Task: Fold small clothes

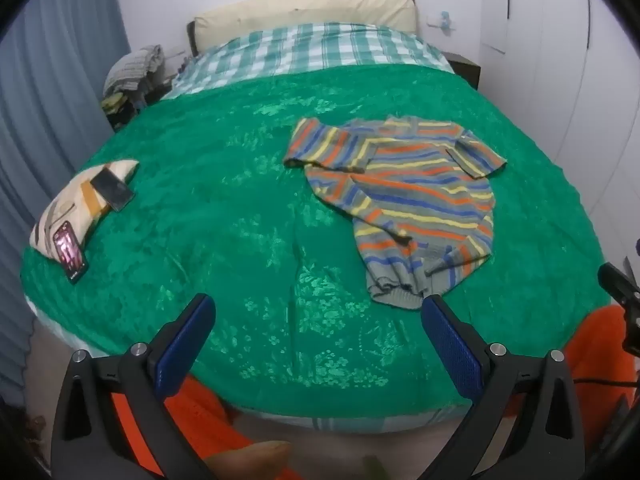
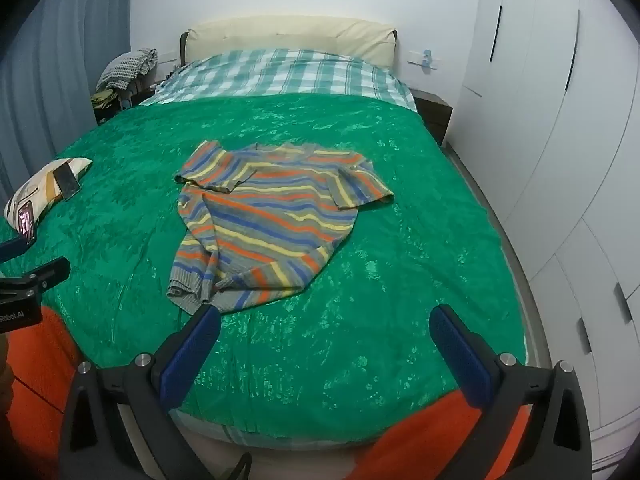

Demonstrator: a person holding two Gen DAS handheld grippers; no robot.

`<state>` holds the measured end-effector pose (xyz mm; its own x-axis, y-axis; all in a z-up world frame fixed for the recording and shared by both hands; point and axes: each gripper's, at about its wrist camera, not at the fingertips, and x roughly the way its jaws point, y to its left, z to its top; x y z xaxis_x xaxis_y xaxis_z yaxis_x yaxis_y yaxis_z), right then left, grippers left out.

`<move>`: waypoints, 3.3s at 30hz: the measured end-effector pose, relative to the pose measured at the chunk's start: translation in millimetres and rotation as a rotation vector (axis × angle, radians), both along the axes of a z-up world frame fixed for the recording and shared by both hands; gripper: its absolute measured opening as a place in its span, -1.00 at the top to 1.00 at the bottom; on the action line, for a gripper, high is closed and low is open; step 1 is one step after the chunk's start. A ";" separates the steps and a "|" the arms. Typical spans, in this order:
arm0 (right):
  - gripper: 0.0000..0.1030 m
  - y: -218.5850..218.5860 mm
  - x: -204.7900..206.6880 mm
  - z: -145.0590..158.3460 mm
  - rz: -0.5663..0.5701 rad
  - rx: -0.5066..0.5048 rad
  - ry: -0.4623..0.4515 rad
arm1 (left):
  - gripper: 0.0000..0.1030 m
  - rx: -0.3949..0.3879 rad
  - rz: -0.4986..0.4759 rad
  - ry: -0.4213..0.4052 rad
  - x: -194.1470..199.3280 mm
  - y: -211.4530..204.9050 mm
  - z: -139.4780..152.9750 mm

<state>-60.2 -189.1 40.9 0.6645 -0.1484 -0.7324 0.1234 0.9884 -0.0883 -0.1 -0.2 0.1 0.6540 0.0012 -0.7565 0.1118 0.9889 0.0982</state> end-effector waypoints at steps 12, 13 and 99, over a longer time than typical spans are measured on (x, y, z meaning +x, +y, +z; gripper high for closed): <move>-1.00 15.3 3.1 -8.6 0.025 -0.015 0.017 | -0.99 -0.032 0.004 0.030 2.8 7.0 -8.8; -1.00 15.5 3.1 -8.9 0.027 -0.014 0.020 | -0.99 -0.040 0.002 0.034 2.4 7.6 -9.4; -0.99 -29.9 -0.5 -60.0 -0.083 0.145 0.114 | 0.85 -0.260 -0.305 0.411 132.1 -88.9 -162.6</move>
